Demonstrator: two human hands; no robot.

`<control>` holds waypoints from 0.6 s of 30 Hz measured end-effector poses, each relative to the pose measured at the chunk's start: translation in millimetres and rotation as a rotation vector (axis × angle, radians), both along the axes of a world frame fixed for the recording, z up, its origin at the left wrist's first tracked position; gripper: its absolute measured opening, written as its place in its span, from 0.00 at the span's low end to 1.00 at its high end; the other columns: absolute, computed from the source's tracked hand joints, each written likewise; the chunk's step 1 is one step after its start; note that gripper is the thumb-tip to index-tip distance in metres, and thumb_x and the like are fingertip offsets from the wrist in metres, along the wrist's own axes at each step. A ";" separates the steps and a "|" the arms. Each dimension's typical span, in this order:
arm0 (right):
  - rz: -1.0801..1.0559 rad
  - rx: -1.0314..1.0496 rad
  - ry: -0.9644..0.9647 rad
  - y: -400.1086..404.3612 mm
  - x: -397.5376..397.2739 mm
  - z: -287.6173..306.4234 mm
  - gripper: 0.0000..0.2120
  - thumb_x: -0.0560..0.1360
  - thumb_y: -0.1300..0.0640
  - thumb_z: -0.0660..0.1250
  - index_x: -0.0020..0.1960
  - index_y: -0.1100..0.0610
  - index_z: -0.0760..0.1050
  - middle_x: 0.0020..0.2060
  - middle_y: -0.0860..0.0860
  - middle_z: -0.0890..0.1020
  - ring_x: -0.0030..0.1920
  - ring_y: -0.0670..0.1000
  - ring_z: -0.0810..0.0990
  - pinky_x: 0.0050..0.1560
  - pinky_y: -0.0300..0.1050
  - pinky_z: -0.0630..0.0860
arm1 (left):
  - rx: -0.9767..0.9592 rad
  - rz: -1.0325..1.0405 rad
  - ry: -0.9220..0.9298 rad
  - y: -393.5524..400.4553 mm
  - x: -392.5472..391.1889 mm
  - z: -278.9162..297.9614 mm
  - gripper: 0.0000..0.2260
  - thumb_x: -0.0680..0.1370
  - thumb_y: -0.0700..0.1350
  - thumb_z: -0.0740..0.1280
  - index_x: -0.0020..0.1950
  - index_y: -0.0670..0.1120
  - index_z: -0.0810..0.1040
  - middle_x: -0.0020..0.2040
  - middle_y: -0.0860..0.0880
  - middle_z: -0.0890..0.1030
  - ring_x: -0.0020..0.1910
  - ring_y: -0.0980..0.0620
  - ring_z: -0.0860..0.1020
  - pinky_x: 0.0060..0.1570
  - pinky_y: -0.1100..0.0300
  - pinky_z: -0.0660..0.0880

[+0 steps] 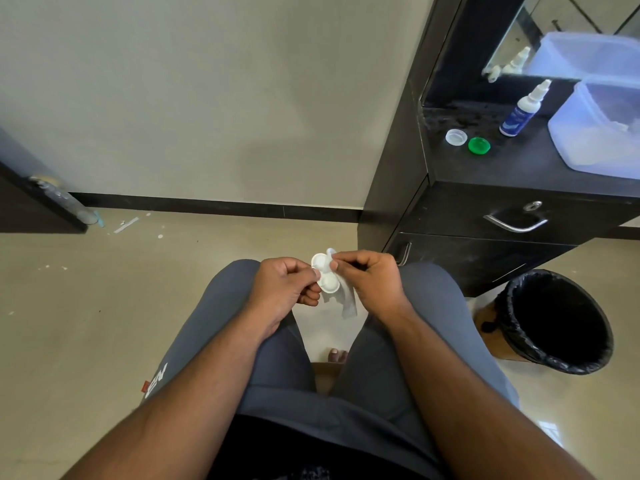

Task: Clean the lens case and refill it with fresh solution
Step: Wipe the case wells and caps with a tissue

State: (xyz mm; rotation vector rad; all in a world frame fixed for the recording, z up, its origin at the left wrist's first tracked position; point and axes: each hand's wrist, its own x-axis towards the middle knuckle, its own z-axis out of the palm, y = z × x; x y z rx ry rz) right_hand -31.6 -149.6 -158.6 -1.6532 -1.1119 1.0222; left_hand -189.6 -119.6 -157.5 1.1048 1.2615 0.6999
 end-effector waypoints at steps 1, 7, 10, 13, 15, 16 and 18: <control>0.013 -0.007 -0.004 -0.1 1.7 -0.2 0.08 0.72 0.60 0.71 0.52 0.59 0.83 0.47 0.51 0.85 0.47 0.48 0.83 0.51 0.45 0.81 | 0.004 0.022 -0.001 0.5 0.0 -0.4 0.05 0.75 0.35 0.69 0.43 0.33 0.81 0.33 0.38 0.81 0.29 0.47 0.79 0.34 0.56 0.81; 0.005 0.022 -0.049 0.6 5.7 2.7 0.07 0.73 0.61 0.71 0.50 0.58 0.83 0.44 0.50 0.84 0.45 0.48 0.82 0.49 0.43 0.80 | 0.016 0.049 0.015 3.7 2.4 -2.8 0.05 0.75 0.36 0.69 0.43 0.34 0.80 0.35 0.36 0.82 0.31 0.45 0.81 0.36 0.55 0.82; 0.145 0.053 -0.187 -1.3 1.8 1.5 0.07 0.73 0.62 0.71 0.51 0.59 0.83 0.42 0.46 0.81 0.45 0.47 0.80 0.48 0.38 0.78 | 0.030 0.056 0.033 4.1 3.0 -3.8 0.04 0.76 0.36 0.69 0.43 0.34 0.80 0.35 0.36 0.82 0.31 0.44 0.81 0.35 0.55 0.82; 0.163 0.003 -0.259 -0.2 1.6 -1.9 0.08 0.74 0.61 0.70 0.52 0.59 0.82 0.43 0.48 0.81 0.44 0.48 0.79 0.48 0.38 0.76 | 0.042 0.103 0.041 5.9 1.5 -4.3 0.04 0.75 0.35 0.69 0.41 0.35 0.79 0.33 0.38 0.82 0.29 0.46 0.81 0.33 0.57 0.81; 0.146 -0.002 -0.332 -0.5 2.7 -3.0 0.08 0.75 0.61 0.69 0.52 0.59 0.82 0.45 0.51 0.81 0.44 0.47 0.78 0.47 0.36 0.75 | 0.045 0.117 0.048 6.7 0.7 -5.0 0.04 0.75 0.35 0.69 0.41 0.34 0.79 0.33 0.38 0.82 0.29 0.46 0.81 0.33 0.58 0.81; 0.142 0.040 -0.370 -1.0 2.2 -2.3 0.07 0.75 0.61 0.68 0.52 0.60 0.82 0.45 0.51 0.81 0.45 0.48 0.78 0.47 0.36 0.75 | 0.051 0.110 0.063 6.7 0.6 -5.5 0.05 0.75 0.35 0.69 0.41 0.34 0.79 0.33 0.38 0.82 0.29 0.46 0.81 0.33 0.57 0.81; 0.204 0.173 -0.446 -2.6 -0.3 -0.5 0.07 0.75 0.64 0.68 0.52 0.61 0.82 0.44 0.53 0.81 0.45 0.49 0.78 0.47 0.38 0.75 | 0.060 0.082 0.092 6.0 1.0 -6.5 0.04 0.75 0.34 0.69 0.41 0.33 0.79 0.33 0.38 0.82 0.29 0.46 0.81 0.34 0.56 0.82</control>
